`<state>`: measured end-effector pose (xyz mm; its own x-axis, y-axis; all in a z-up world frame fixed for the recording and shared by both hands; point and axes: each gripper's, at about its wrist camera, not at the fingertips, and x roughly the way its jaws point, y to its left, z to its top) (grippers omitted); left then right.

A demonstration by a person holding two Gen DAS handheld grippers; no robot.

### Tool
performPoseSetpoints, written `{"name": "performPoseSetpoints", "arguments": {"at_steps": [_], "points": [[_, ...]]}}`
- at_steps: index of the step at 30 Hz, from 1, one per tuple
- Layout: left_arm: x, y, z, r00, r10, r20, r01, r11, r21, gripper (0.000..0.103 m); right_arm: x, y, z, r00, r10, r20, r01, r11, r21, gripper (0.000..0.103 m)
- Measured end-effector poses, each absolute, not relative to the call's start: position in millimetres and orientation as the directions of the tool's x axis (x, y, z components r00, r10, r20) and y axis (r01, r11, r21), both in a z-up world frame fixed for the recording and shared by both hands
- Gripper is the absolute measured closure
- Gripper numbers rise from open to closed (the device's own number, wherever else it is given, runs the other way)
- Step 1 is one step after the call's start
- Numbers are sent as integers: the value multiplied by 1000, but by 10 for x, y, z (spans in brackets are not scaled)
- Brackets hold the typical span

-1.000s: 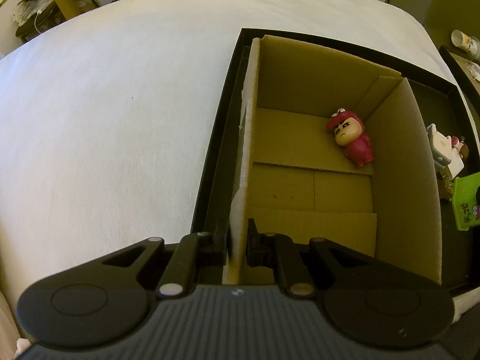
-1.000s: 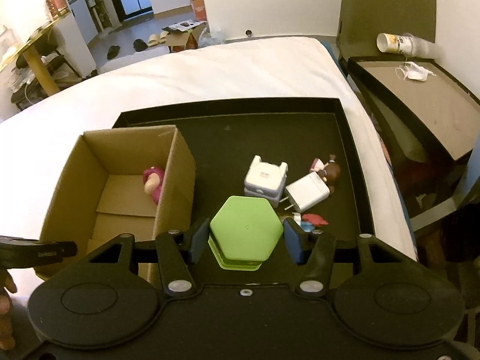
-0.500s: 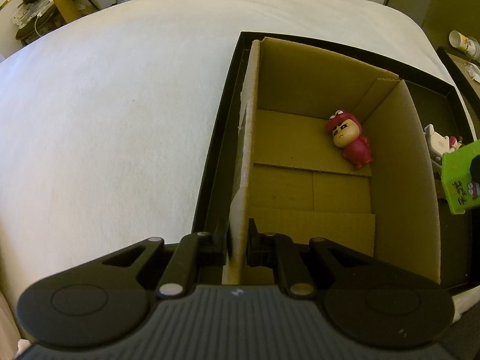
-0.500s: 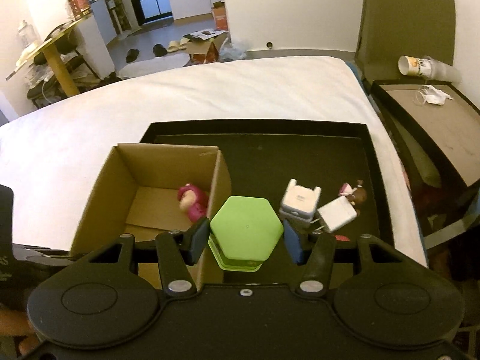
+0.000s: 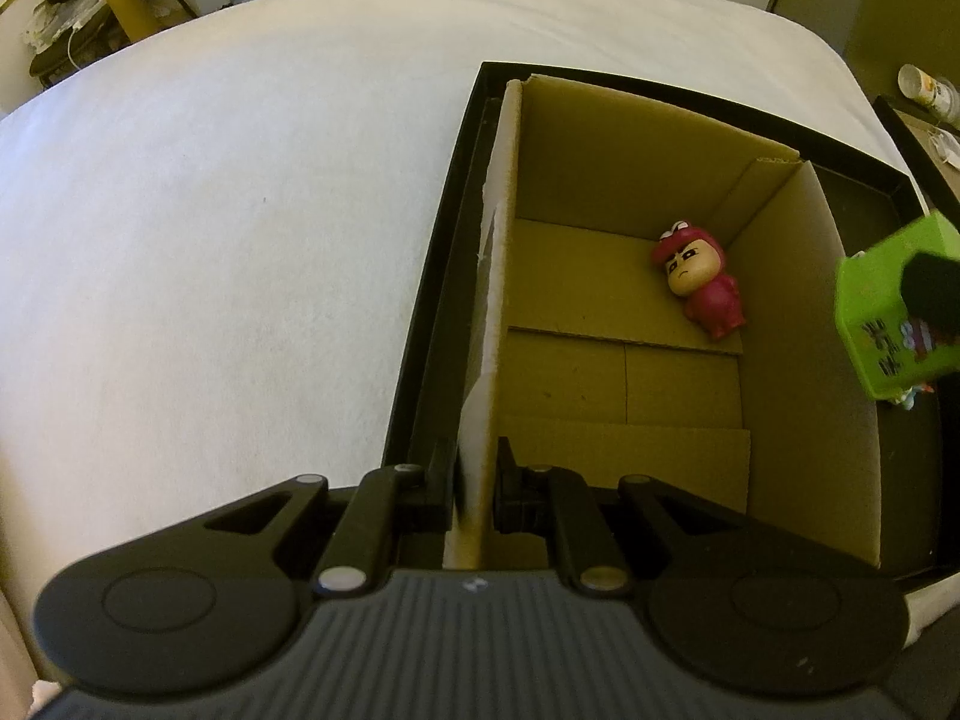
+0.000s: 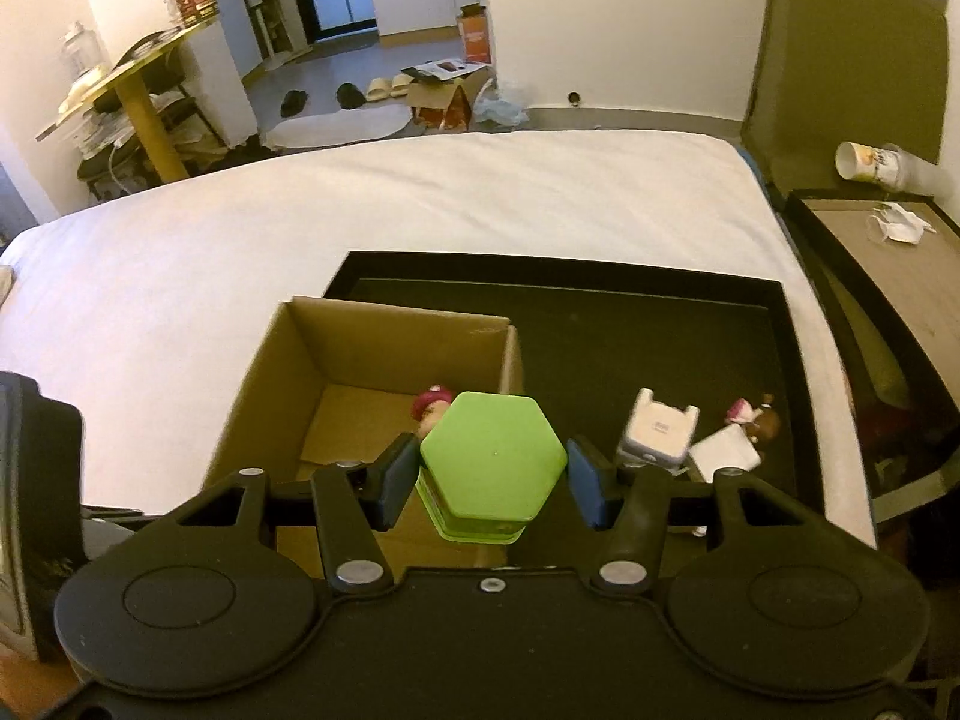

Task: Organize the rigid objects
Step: 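Lift the green block and carry it over the box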

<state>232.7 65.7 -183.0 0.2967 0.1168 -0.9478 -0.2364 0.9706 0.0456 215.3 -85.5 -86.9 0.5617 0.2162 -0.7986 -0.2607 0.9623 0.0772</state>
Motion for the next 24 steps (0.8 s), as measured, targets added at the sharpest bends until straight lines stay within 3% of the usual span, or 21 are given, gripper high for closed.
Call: {"name": "performPoseSetpoints", "arguments": {"at_steps": [24], "points": [[2325,762,-1873,299,76,-951,-251,968,-2,92,2525,-353,-1000,474,277,-836,-310,941,136,50]]}}
